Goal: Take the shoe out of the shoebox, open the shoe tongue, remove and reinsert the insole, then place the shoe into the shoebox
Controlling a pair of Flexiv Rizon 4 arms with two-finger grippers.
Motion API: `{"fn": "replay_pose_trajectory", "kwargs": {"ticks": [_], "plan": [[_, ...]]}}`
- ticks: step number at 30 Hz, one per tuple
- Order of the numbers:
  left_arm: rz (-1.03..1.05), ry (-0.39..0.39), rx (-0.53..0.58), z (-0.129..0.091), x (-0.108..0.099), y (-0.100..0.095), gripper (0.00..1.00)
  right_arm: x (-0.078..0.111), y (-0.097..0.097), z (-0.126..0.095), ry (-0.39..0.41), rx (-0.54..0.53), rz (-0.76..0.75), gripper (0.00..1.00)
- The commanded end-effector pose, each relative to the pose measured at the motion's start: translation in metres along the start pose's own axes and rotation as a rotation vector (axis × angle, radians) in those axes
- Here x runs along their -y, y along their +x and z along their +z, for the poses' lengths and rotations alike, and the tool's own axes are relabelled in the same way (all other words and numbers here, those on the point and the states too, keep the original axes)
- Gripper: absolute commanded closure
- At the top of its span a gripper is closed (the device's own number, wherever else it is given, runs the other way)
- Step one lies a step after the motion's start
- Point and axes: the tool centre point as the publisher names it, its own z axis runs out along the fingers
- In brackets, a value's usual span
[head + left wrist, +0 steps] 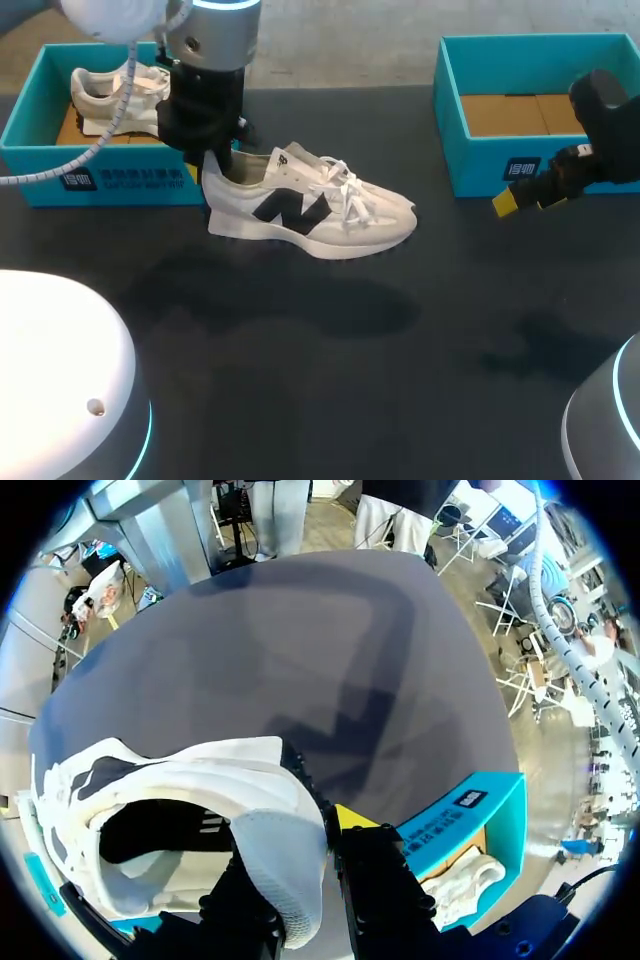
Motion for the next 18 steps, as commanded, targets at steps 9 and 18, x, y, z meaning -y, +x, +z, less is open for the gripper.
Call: {"fn": "replay_pose_trajectory", "kwargs": {"ticks": [9,18], "plan": [[-0.032,-0.015,0.018,0.002,0.006,-0.004,1.00,-0.002,0.000,0.002,0.004,0.000,0.000,0.00],[-0.161,-0.052,0.061,0.018,0.014,-0.025,1.00,-0.002,0.000,0.002,0.004,0.000,0.000,0.00]]}}
